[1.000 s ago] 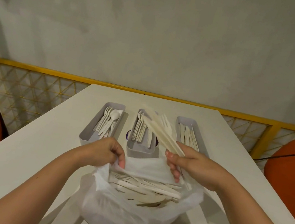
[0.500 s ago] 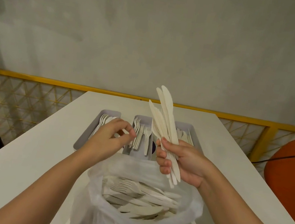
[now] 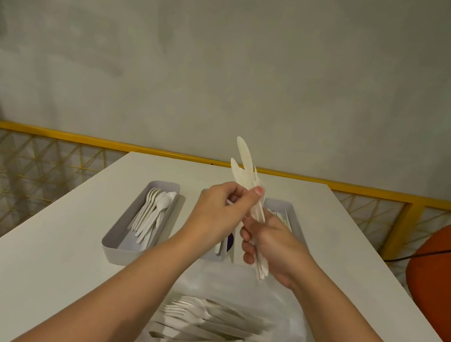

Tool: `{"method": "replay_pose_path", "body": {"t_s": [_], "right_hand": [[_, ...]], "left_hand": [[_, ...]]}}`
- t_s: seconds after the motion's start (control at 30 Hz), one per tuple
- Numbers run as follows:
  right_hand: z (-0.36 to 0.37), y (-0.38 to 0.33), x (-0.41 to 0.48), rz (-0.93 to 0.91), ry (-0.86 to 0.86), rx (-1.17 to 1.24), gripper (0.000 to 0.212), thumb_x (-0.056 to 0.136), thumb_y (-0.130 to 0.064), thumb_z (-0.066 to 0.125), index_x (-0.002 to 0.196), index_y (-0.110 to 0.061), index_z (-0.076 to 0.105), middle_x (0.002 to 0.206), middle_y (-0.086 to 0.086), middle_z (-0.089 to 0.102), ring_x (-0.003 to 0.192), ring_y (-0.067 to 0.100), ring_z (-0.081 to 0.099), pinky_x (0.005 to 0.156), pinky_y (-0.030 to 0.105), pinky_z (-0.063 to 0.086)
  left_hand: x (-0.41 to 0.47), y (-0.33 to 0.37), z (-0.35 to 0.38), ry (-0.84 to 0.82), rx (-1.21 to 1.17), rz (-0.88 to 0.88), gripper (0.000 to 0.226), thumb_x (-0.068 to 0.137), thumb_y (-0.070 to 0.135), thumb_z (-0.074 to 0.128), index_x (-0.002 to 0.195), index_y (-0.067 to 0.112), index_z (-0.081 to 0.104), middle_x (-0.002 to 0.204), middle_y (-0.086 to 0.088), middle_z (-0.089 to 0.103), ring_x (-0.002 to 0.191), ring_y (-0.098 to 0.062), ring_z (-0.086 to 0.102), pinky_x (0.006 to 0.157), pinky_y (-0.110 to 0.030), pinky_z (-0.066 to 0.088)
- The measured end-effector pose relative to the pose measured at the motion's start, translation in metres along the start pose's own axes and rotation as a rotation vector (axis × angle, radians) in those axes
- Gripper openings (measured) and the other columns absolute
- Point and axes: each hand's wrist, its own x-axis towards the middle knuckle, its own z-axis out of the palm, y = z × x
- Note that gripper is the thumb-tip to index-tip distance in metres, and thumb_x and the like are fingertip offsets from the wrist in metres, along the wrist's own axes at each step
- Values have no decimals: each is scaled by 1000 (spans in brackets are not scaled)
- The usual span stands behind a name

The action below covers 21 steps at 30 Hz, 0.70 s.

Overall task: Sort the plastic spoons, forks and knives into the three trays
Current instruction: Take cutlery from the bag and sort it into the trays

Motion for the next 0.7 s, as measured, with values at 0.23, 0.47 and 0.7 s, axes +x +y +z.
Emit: {"method": "replay_pose_path", "body": {"t_s": [0.23, 0.47, 0.7], "right_hand": [[-15, 8, 11, -124, 204, -365, 17, 100, -26, 37, 105, -12, 46, 68, -2, 46, 56, 11, 42, 50, 27, 36], [-37, 20, 15, -65, 216, -223, 6, 96, -22, 49, 100, -25, 47, 64, 0, 43, 52, 12, 37, 42, 21, 32], [-51, 26, 24, -1, 212, -70, 16, 96, -27, 49, 111, -22, 50, 60, 1, 40, 47, 9, 35, 42, 22, 31]], "left_hand": [[22, 6, 31, -47, -14, -105, 21, 92, 20, 49, 75, 10, 54, 69, -3, 56, 65, -18, 53, 66, -34, 47], [40, -1, 46, 5, -282, -246, 23, 98, 14, 31, 110, 3, 48, 92, -13, 61, 77, -21, 61, 59, -26, 54], [45, -7, 65, 27, -406, -273, 14, 99, 14, 35, 92, 10, 46, 63, -3, 39, 53, -12, 37, 49, -22, 38]]}}
